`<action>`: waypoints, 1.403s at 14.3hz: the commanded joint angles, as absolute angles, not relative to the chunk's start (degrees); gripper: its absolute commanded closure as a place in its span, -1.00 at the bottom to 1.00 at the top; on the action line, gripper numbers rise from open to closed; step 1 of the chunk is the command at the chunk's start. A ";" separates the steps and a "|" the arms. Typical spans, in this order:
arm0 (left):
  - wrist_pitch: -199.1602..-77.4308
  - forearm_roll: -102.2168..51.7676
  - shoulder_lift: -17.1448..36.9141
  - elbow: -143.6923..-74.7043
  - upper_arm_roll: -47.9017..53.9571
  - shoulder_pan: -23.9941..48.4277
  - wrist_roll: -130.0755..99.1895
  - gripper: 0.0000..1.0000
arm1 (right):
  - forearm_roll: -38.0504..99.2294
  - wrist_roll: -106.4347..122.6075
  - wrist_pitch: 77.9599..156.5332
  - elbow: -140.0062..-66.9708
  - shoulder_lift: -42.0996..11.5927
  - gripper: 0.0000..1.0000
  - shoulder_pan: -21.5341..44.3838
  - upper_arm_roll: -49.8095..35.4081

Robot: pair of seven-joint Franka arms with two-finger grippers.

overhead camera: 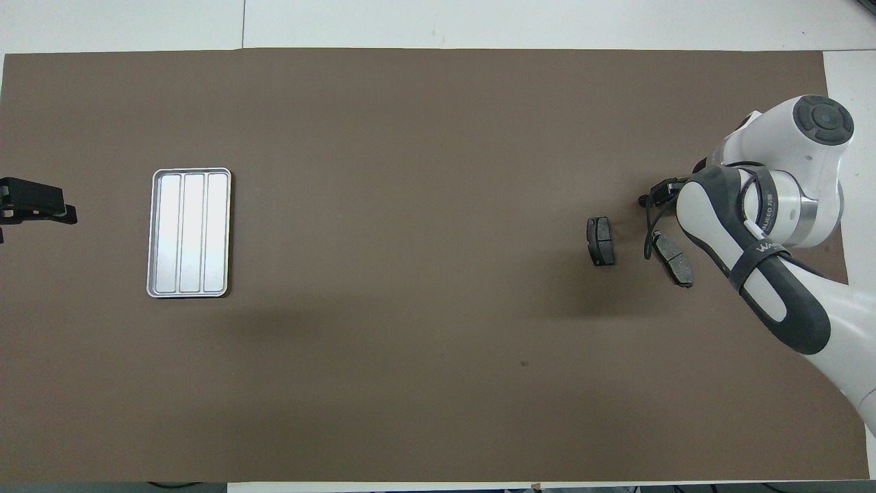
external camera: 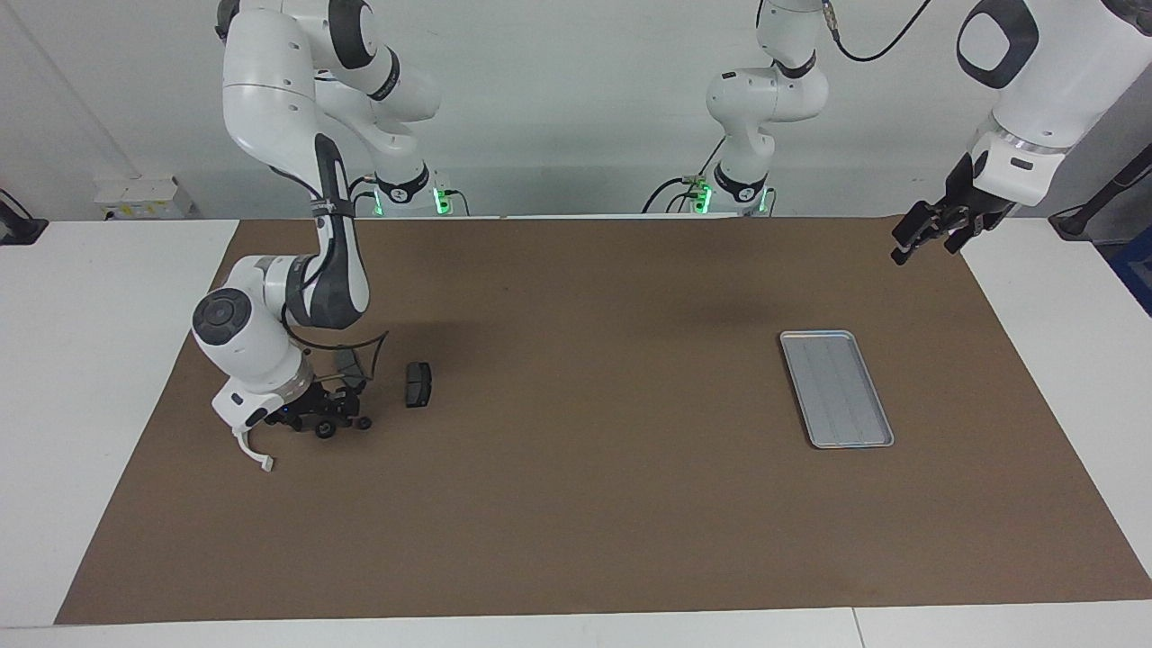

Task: Pick bearing gear from pile to tray
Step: 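Grasp the black bearing with the right gripper and lift it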

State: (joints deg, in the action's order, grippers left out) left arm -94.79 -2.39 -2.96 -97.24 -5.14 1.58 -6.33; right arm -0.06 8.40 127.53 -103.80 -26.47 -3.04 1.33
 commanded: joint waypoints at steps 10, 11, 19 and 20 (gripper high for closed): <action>-95.98 -1.32 -4.75 -99.23 -5.01 1.93 -5.89 -1.00 | 0.79 9.40 129.64 -105.91 -25.22 -0.40 -3.69 0.97; -95.98 -1.32 -4.75 -99.23 -5.01 2.02 -6.24 -1.00 | 0.79 9.40 129.64 -105.91 -25.22 -0.40 -3.69 0.97; -95.80 -1.32 -4.83 -99.49 -4.92 1.93 -5.89 -1.00 | 0.70 9.23 129.38 -104.77 -25.14 0.81 -3.69 0.97; -95.80 -1.41 -4.83 -99.49 -4.92 2.02 -6.15 -1.00 | 0.70 8.97 128.16 -103.55 -24.44 0.84 -3.34 0.97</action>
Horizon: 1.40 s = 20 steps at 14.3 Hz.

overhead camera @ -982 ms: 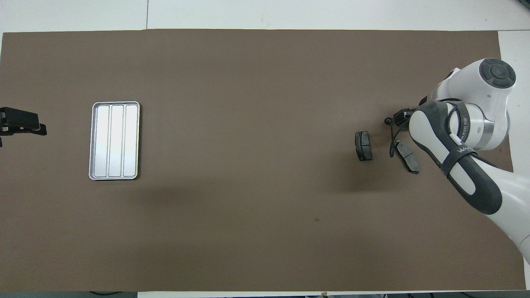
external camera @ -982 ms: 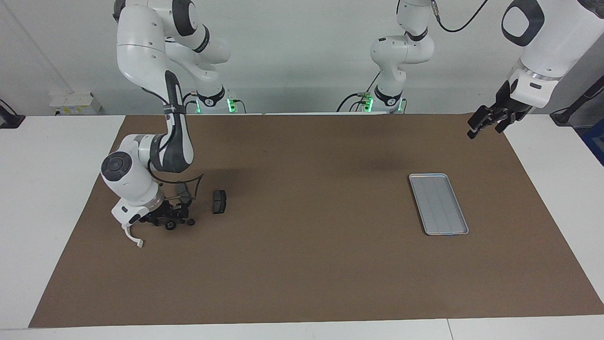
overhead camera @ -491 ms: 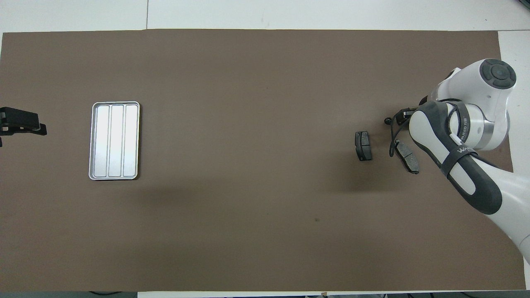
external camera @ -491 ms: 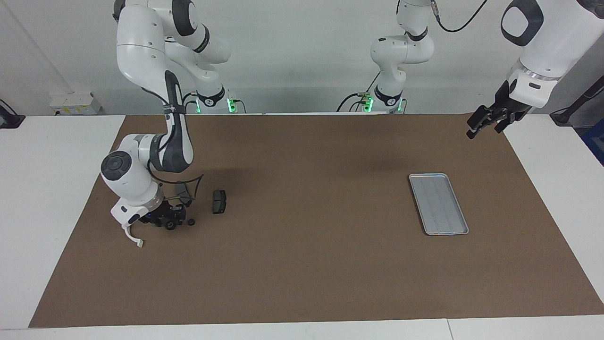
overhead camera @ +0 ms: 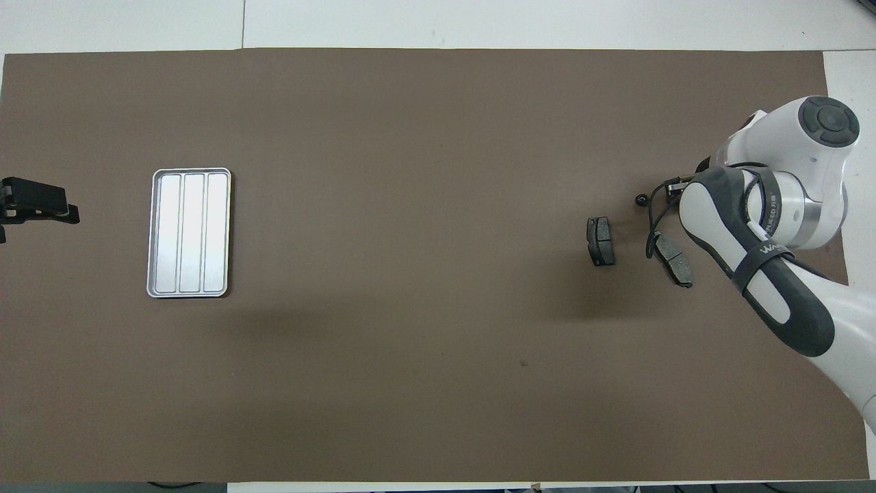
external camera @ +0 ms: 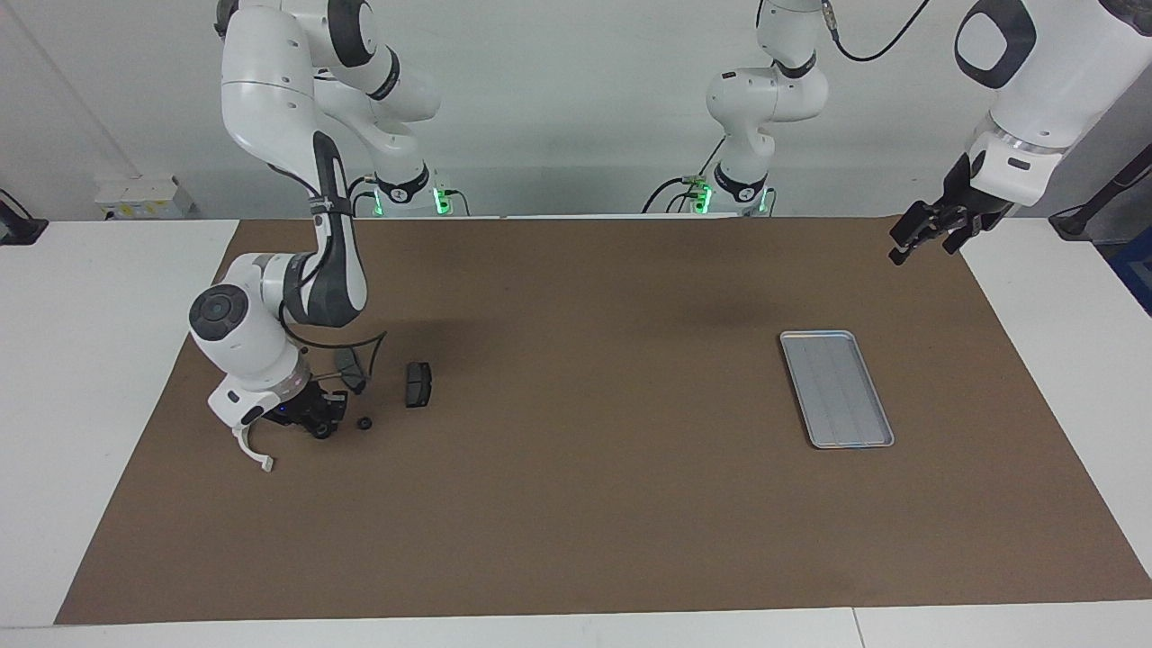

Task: Pick bearing gear from pile to tray
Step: 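Grasp the black bearing with the right gripper and lift it, then carry the bearing to mid-table with the right gripper and release it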

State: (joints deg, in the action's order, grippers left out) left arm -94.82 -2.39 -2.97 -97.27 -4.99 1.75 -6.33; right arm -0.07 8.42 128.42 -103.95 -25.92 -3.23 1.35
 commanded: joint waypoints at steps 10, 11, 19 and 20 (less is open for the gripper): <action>-96.33 -1.49 -4.83 -99.49 -5.01 1.93 -6.77 -1.00 | -0.44 -16.21 108.03 -86.66 -20.04 0.85 11.92 1.05; -96.33 -1.49 -4.83 -99.49 -5.01 1.85 -6.68 -1.00 | -0.53 -20.26 106.97 -86.75 -19.34 0.85 15.26 1.05; -96.24 -1.49 -5.27 -100.63 -5.01 1.67 -6.50 -1.00 | 0.17 -49.46 111.33 -91.74 -17.31 0.85 35.49 0.53; -96.41 -1.49 -5.53 -100.98 -5.01 1.67 -6.50 -1.00 | 0.35 -50.79 113.45 -92.98 -17.49 0.84 36.55 0.53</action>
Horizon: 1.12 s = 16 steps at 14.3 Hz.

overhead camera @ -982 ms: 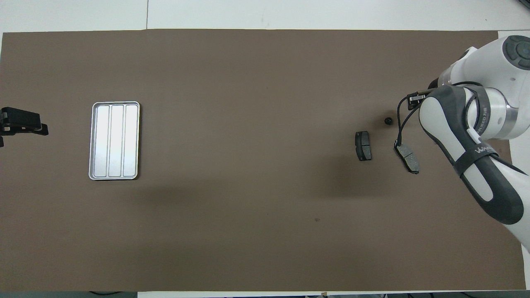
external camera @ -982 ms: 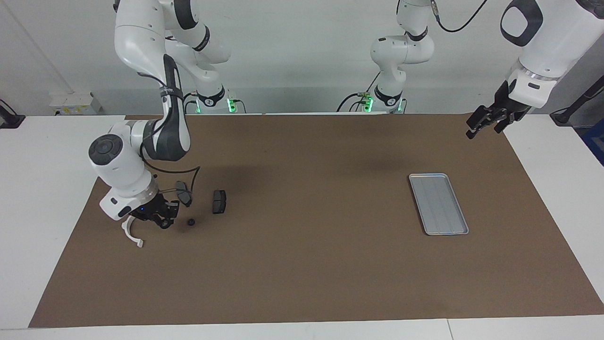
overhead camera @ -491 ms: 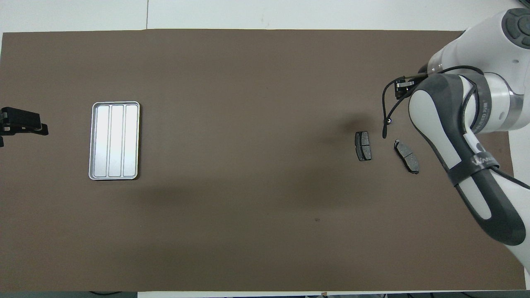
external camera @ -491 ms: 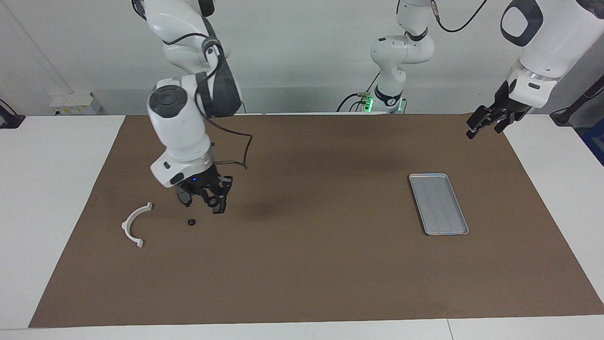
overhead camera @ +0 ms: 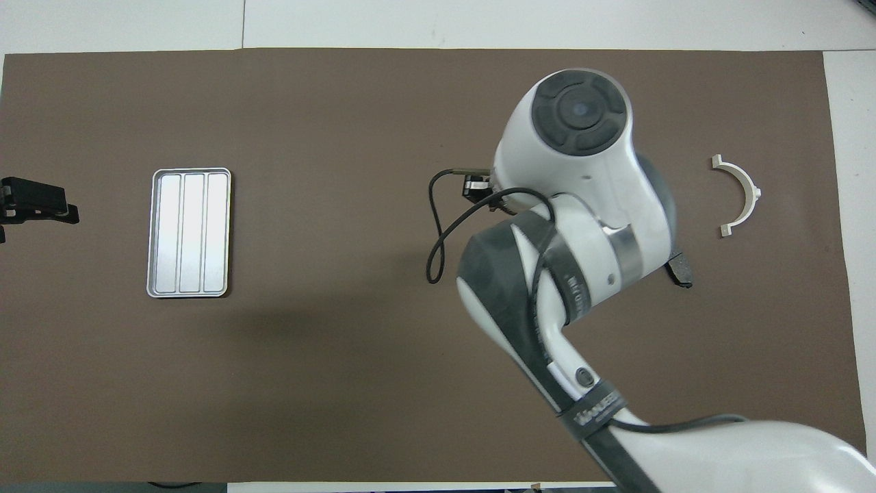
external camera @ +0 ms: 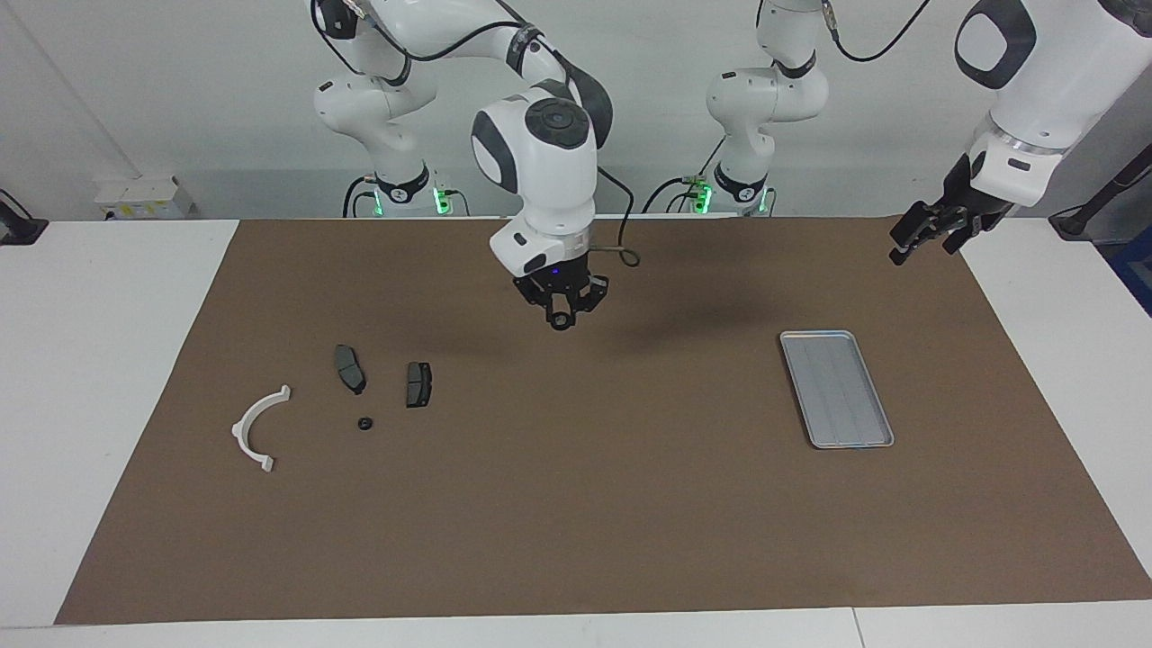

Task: Pick bearing gear from pile to tray
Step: 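Carry the bearing to mid-table with the right gripper and release it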

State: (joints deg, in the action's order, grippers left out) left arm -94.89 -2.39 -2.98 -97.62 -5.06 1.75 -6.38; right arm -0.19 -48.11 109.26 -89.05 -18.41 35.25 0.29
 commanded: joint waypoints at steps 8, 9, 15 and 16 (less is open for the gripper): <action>-96.77 -1.49 -5.71 -102.04 -5.01 2.02 -6.68 -1.00 | 0.53 -50.54 124.88 -99.14 -22.31 0.84 38.50 0.35; -96.68 -1.49 -5.71 -102.04 -5.01 2.02 -6.68 -1.00 | 0.53 -50.54 126.02 -99.23 -23.46 0.83 39.11 0.26; -97.29 -1.49 -6.15 -102.83 -4.48 2.20 -8.52 -1.00 | 0.53 -50.01 130.52 -100.81 -26.45 0.79 39.99 0.26; -97.47 -1.49 -6.15 -103.09 -4.48 2.20 -8.53 -1.00 | 0.53 -49.66 130.78 -100.81 -26.80 0.79 39.99 0.26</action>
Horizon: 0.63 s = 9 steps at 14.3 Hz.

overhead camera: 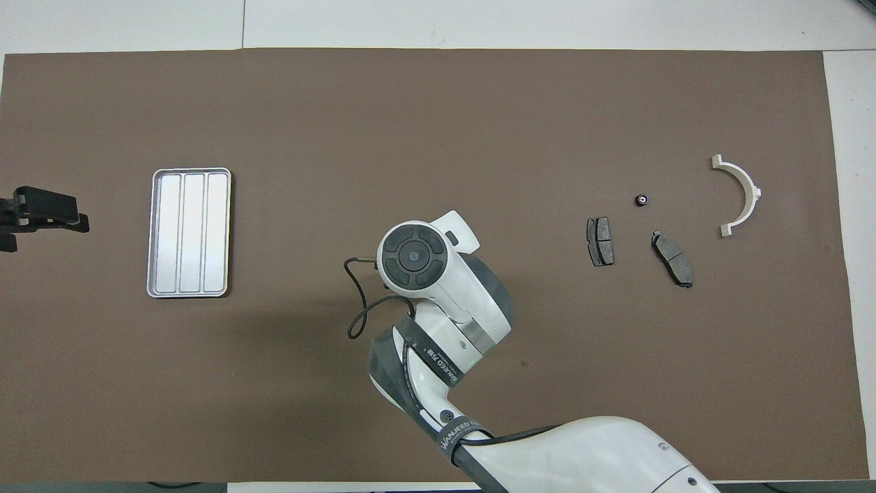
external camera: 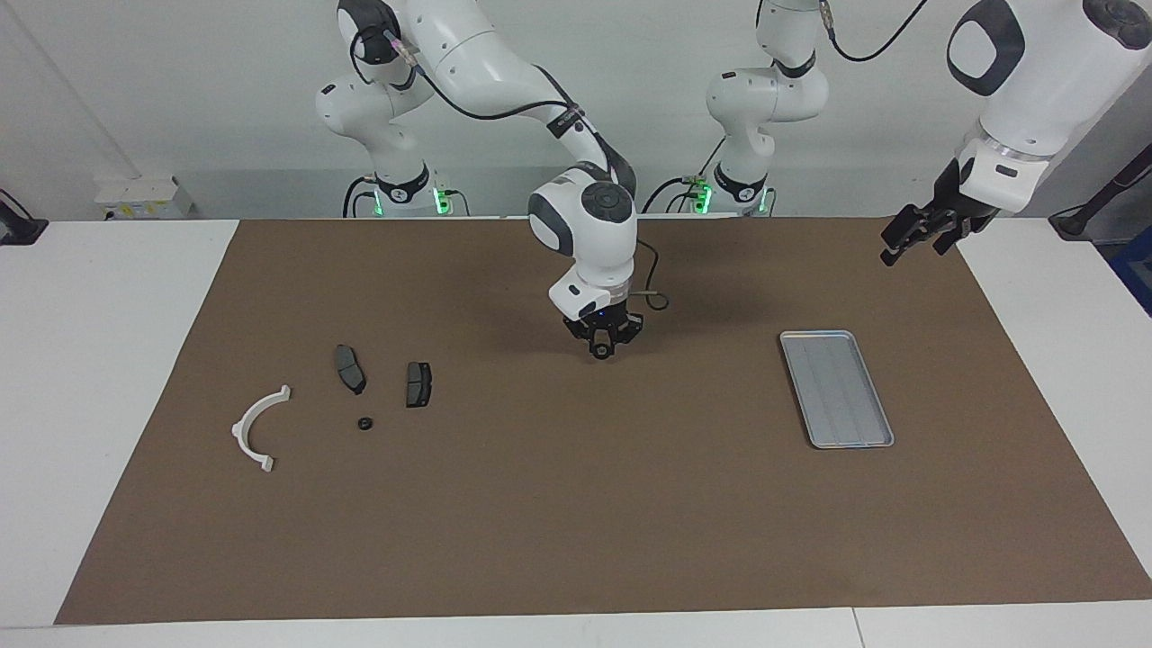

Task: Pick bearing gear from pile to tray
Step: 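Carry the bearing to mid-table with the right gripper and release it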

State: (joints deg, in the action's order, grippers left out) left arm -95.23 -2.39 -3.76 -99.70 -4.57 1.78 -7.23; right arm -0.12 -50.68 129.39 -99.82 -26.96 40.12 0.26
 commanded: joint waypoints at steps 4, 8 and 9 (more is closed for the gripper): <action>-97.56 -1.49 -6.24 -103.18 -4.48 2.20 -8.79 -1.00 | 0.53 -49.31 135.00 -103.18 -27.42 0.74 39.99 0.26; -97.47 -1.49 -6.24 -103.27 -4.48 2.63 -8.96 -1.00 | 0.53 -49.31 134.65 -103.36 -27.42 -0.54 39.82 0.26; -97.47 -1.49 -6.24 -103.36 -4.48 2.64 -9.05 -1.00 | 0.53 -49.31 133.87 -102.92 -27.33 -0.85 39.73 0.26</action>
State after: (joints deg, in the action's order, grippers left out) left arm -95.91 -2.39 -4.04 -100.58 -4.38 1.92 -7.81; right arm -0.12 -50.53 133.72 -102.41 -27.76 40.12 0.34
